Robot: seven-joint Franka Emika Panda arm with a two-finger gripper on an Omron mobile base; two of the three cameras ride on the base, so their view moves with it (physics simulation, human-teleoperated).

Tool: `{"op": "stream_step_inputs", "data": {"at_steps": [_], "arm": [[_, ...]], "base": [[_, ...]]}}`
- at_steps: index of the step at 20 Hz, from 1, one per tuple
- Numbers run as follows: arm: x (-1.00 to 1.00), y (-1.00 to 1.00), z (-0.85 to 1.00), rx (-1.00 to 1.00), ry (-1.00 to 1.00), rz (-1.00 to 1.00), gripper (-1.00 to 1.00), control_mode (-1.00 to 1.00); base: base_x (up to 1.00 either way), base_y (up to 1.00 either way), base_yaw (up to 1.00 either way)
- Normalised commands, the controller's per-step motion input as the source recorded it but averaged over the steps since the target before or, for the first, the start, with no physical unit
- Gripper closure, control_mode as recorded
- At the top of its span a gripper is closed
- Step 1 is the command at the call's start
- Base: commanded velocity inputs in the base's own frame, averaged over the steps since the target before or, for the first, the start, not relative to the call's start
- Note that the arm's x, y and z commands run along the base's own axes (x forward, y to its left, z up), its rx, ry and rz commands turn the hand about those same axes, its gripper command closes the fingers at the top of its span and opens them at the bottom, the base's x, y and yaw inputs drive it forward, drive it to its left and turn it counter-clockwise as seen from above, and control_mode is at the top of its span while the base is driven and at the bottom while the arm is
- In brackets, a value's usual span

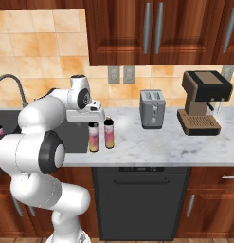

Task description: Place the large bottle from the dining counter next to the other large bottle outside the sink, and place the small bottle from the dining counter next to the other small bottle inside the sink.

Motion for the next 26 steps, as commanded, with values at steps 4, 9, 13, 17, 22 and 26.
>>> {"op": "stream_step_inputs", "data": {"at_steps": [4, 9, 13, 17, 22, 26], "arm": [[-0.22, 0.0, 0.09, 0.02, -0.05, 0.0, -1.0, -1.0], [-0.46, 0.0, 0.21, 0.02, -0.06, 0.0, -1.0, -1.0], [-0.64, 0.0, 0.24, 0.04, -0.1, 0.0, -1.0, -1.0], [-0.77, 0.0, 0.21, 0.06, -0.11, 0.0, -1.0, -1.0], [-0.74, 0.0, 0.09, 0.02, -0.04, 0.0, -1.0, -1.0], [-0.63, -0.05, 0.29, 0.0, 0.0, 0.01, -1.0, -1.0]], "base": [[0.0, 0.0, 0.0], [0.0, 0.0, 0.0], [0.0, 0.0, 0.0], [0.0, 0.0, 0.0], [0.0, 0.0, 0.0], [0.0, 0.0, 0.0]]}}
